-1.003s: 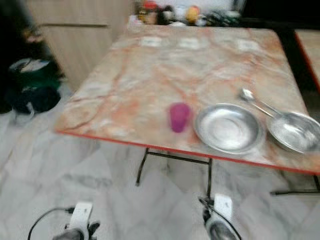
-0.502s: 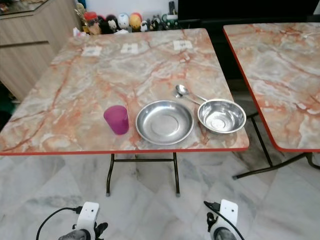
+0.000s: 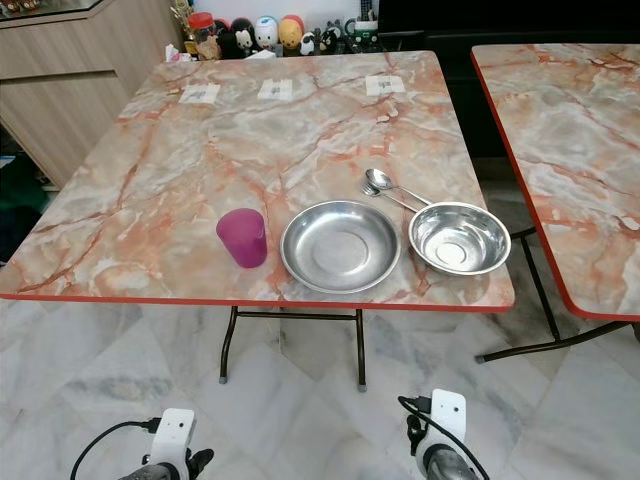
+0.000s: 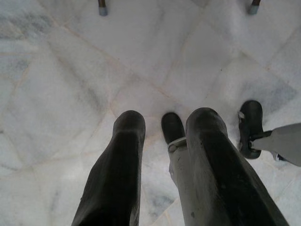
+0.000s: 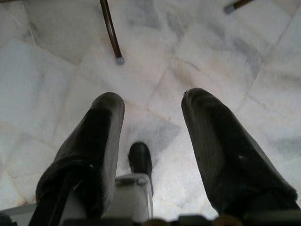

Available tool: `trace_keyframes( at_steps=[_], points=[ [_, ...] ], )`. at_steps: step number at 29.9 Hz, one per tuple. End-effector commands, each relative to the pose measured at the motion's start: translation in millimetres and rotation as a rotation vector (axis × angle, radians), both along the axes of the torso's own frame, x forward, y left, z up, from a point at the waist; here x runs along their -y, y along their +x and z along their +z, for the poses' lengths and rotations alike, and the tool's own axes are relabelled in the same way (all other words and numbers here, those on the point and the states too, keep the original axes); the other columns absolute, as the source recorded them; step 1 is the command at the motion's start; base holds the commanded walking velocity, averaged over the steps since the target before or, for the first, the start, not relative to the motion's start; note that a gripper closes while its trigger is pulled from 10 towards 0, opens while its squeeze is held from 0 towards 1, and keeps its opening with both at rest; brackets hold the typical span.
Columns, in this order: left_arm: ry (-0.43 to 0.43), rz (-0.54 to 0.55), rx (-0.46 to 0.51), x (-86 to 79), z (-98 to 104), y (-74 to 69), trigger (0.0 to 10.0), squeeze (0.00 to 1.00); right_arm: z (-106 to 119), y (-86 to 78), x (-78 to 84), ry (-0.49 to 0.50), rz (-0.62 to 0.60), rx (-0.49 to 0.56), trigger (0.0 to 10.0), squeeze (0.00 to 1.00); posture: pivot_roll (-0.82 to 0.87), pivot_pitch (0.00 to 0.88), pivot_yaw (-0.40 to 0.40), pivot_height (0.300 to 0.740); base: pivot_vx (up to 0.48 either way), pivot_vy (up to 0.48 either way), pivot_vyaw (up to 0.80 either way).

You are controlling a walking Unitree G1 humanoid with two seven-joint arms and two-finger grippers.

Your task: Setting the table

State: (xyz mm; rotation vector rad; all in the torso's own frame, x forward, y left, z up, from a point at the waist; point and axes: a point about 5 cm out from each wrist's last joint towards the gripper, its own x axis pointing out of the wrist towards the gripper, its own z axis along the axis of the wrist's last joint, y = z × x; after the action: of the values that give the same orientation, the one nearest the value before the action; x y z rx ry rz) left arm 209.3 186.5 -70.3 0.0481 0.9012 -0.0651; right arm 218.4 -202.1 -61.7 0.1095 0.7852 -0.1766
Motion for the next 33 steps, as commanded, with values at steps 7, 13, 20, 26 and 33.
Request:
trace_keyframes(
  at_steps=[7, 13, 20, 26, 33],
  points=[
    [0.017, 0.010, -0.045, -6.1, -6.0, -11.8, 10.0, 0.00, 15.4, 22.0, -8.1, -0.001, 0.118, 0.117, 10.0, 0.00, -0.11, 0.108, 0.059, 0.740, 0.000, 0.000, 0.00],
    [0.018, 0.012, -0.047, -6.9, -6.5, -13.0, 10.0, 0.00, 24.8, 32.3, -17.7, -0.013, 0.154, 0.212, 10.0, 0.00, -0.12, 0.110, 0.038, 0.740, 0.000, 0.000, 0.00],
    [0.020, 0.007, -0.050, -6.4, -7.7, -15.5, 10.0, 0.00, 44.4, 33.1, -5.9, 0.023, 0.059, 0.462, 10.0, 0.00, -0.14, 0.119, 0.034, 0.740, 0.000, 0.000, 0.00],
    [0.018, 0.000, -0.049, -5.1, -7.8, -15.3, 10.0, 0.00, 75.1, 17.5, -9.0, 0.007, 0.087, 0.644, 10.0, 0.00, -0.15, 0.122, 0.029, 0.740, 0.000, 0.000, 0.00],
    [0.021, -0.004, -0.047, -5.8, -7.4, -14.9, 10.0, 0.00, 114.3, 4.0, -14.9, 0.019, 0.139, 0.759, 10.0, 0.00, -0.15, 0.120, 0.025, 0.740, 0.000, 0.000, 0.00]
  ],
)
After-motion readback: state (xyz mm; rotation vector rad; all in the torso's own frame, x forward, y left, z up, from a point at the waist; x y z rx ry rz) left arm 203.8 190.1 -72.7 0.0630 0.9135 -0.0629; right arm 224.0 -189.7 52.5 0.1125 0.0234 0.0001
